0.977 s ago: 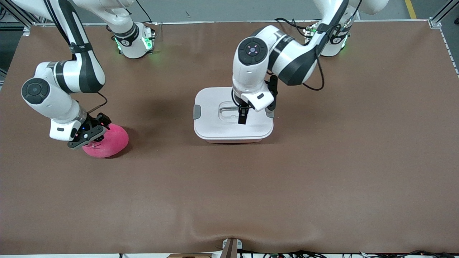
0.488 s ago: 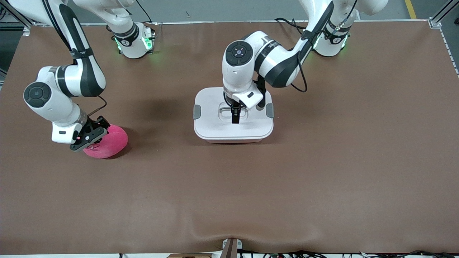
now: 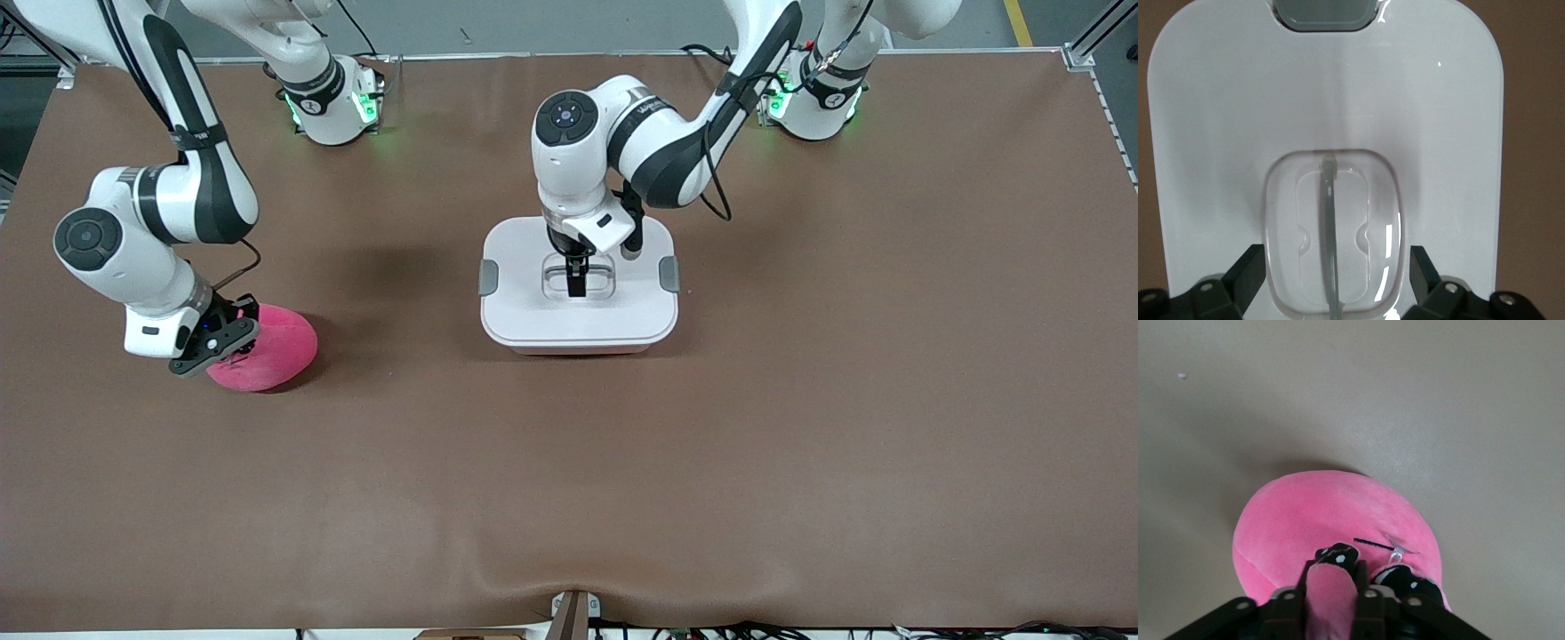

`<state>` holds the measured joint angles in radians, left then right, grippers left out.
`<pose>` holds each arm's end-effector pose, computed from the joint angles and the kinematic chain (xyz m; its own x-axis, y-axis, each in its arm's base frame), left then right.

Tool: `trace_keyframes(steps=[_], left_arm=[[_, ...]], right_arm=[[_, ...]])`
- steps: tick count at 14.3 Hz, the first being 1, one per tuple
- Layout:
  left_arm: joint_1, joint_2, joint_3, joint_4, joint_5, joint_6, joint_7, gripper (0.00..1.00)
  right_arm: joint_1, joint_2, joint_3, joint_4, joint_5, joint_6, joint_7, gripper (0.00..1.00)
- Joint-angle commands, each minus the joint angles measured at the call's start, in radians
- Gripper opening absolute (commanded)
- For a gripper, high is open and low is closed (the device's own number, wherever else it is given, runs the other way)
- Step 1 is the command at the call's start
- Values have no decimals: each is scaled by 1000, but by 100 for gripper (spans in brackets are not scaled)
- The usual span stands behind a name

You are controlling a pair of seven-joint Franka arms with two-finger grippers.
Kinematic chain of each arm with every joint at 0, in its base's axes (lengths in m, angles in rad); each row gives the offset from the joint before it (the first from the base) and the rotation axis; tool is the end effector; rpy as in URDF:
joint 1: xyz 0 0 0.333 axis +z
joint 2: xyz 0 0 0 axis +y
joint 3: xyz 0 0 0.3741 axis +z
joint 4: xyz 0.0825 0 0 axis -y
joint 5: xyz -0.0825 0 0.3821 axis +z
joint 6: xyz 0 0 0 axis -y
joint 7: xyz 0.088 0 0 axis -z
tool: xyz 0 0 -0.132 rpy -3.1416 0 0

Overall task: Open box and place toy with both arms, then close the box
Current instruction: 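Grasp the lid handle with the left gripper while the right gripper grasps the toy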

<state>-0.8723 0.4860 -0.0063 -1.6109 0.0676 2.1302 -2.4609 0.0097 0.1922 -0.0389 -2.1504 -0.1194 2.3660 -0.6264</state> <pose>0.4583 -0.5449 0.3758 0.0223 0.9997 0.0098 0.9977 -0.0229 0.0635 0.5747 -0.0198 0.3474 0.7766 0.6288 -0.0388 0.6295 -0.7721 0.0864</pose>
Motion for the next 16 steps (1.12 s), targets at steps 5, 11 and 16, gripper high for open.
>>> trace_keyframes(steps=[5,11,16], left_arm=[[-5,-58,5,-96,23,76,-18,41],[1,-78,5,-99,23,73,-18,0],[-4,-82,6,-110,23,73,-16,0]], right_arm=[[-8,1,8,44,-39,-7,-149,0],[-5,-7,10,136,-40,-72,-317,0],[36,-8,14,240,-69,-169,-358,0]])
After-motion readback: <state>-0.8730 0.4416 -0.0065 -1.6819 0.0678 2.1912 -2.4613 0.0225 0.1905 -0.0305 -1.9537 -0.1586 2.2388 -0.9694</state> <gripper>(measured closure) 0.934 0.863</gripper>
